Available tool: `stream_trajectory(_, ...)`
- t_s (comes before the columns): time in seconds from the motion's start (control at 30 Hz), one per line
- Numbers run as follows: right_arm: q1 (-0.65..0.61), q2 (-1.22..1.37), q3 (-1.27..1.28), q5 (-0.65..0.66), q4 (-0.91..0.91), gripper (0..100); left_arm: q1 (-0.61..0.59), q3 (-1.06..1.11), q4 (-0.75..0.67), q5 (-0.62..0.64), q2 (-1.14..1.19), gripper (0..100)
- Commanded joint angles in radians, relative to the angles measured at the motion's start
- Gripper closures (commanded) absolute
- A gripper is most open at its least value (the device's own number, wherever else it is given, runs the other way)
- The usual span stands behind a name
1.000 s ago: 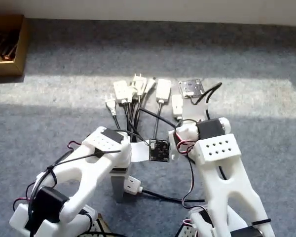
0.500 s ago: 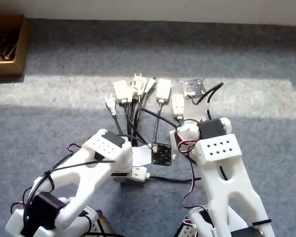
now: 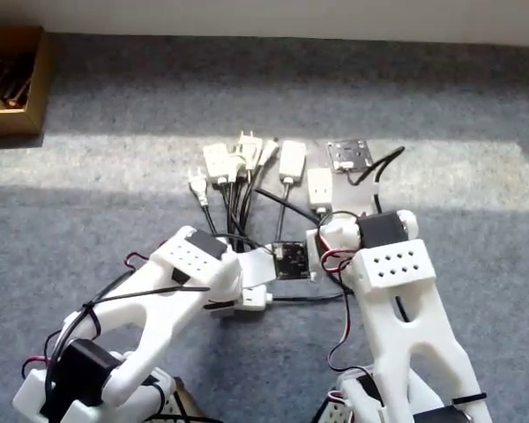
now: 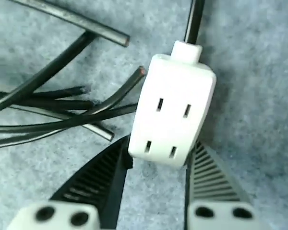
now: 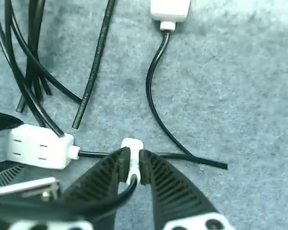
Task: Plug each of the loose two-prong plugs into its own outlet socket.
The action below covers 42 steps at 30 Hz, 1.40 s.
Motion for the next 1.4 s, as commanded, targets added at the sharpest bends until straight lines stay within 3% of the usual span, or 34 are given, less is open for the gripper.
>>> stream_trajectory(0.0, -0.002, -0.002, -0.004, 0.009, -0.005, 99.3, -0.05, -0.111, -0.011, 0.064, -0.041, 100)
stream_trajectory(0.2, -0.045, -0.002, -0.002, 0.006, -0.002, 99.3, -0.087, -0.114, -0.003, 0.083, -0.033, 97)
stream_trajectory(0.43, -0.051, -0.002, -0.004, 0.003, -0.002, 99.3, -0.059, -0.033, 0.051, 0.081, -0.039, 71)
stream_trajectory(0.6, -0.051, -0.002, -0.007, 0.002, -0.001, 99.3, -0.002, 0.021, 0.054, 0.081, -0.039, 77)
stream_trajectory(0.73, -0.051, -0.002, -0.008, 0.002, -0.001, 99.3, -0.022, 0.008, 0.055, 0.083, -0.041, 73)
stream_trajectory(0.87, -0.051, -0.012, -0.008, 0.002, -0.001, 99.3, -0.153, -0.073, 0.058, 0.083, -0.041, 65)
stream_trajectory(1.2, -0.056, -0.012, -0.01, 0.002, -0.004, 99.3, -0.538, -0.283, 0.06, 0.104, -0.041, 72)
stream_trajectory(1.37, -0.111, -0.012, -0.012, 0.002, -0.008, 99.3, -0.676, -0.291, 0.06, 0.358, -0.041, 72)
